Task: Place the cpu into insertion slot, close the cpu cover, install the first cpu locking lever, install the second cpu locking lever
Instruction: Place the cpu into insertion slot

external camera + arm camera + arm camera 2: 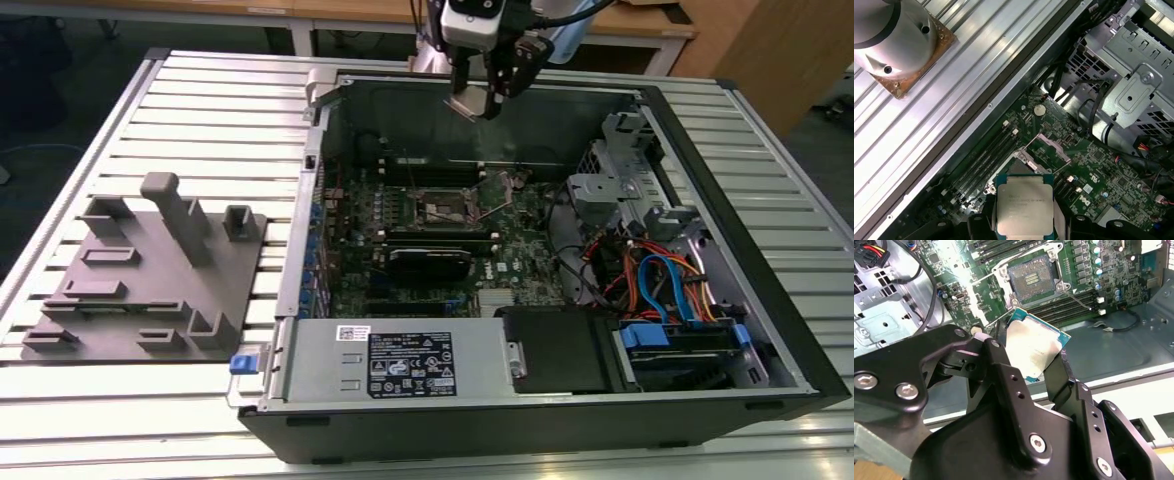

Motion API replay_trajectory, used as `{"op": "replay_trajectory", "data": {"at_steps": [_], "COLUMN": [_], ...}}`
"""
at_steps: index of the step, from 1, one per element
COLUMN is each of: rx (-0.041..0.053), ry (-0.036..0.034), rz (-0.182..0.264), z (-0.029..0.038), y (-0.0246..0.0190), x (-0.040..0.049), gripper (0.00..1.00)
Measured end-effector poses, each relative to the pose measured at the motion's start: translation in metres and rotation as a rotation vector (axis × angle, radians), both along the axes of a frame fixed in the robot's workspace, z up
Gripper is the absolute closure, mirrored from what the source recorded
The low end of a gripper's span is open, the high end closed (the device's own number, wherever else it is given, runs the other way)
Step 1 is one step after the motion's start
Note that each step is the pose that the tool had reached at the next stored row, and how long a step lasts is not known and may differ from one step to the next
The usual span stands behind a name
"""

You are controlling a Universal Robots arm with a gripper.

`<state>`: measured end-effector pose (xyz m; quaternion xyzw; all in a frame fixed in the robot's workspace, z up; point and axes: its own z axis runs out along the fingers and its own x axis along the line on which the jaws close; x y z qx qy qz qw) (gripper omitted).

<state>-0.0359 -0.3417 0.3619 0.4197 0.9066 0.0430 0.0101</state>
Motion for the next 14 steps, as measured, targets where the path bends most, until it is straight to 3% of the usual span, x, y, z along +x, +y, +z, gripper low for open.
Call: {"op": "replay_trajectory", "data": {"at_steps": [2, 5, 7, 9, 14], "rx": [-0.0053, -0.0289, -0.0398, -0.0437, -0.0460], "ry": [0.0003, 0.0003, 0.0006, 0.0019, 0.0040], "rz": [-0.001, -0.003, -0.005, -0.015, -0.103], "z": [-0.0009, -0.0023, -0.0032, -0.0039, -0.0047], "y": [0.0000, 0.0000, 0.0000, -0.0001, -0.0001], "x": [0.0000, 0.0000, 0.0000, 0.0000, 0.0000], "gripper": [0.46, 0.46, 0.46, 0.46, 0.46]}}
